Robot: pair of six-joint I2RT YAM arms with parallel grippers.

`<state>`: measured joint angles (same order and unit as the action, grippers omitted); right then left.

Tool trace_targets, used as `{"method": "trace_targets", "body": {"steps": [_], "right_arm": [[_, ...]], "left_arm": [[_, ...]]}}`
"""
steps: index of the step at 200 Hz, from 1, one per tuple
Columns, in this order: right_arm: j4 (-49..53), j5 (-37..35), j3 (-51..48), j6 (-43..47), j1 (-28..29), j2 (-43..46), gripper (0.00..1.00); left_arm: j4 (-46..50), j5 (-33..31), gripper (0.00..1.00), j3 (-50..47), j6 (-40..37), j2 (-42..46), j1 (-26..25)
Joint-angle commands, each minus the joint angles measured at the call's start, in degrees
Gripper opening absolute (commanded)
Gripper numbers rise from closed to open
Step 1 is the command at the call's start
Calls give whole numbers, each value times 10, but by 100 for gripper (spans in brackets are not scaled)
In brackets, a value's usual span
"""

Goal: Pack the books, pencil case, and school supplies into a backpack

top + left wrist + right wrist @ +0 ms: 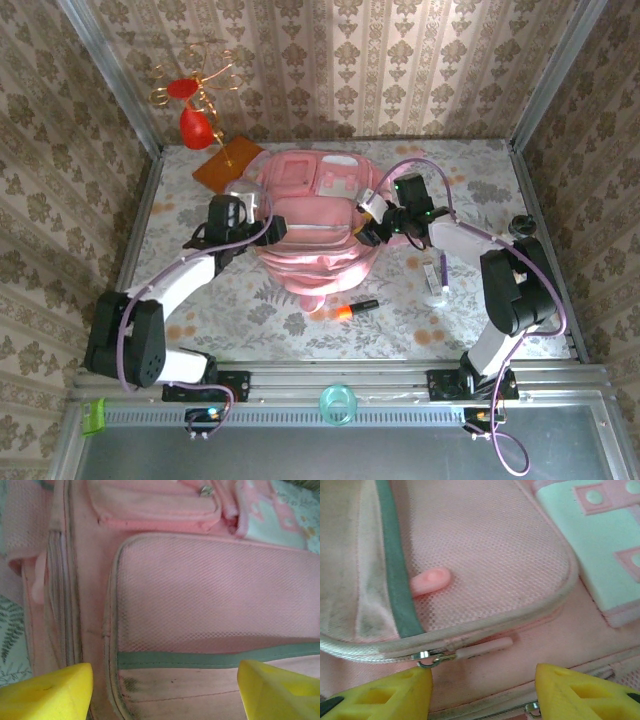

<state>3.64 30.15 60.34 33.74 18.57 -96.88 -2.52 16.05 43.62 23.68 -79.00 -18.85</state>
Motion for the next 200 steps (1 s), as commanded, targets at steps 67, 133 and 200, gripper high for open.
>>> {"method": "trace_targets", "body": {"steps": [67, 133, 200], "right_arm": [[71, 21, 42, 108, 20, -39, 51], [13, -3, 10, 123, 36, -31, 32], [-21, -19, -33, 106, 35, 9, 8]], "left_arm": [[-3, 26, 74, 17, 25, -26, 1], [-11, 28, 73, 16, 28, -38, 0], [-19, 22, 72, 10, 32, -42, -4]]}}
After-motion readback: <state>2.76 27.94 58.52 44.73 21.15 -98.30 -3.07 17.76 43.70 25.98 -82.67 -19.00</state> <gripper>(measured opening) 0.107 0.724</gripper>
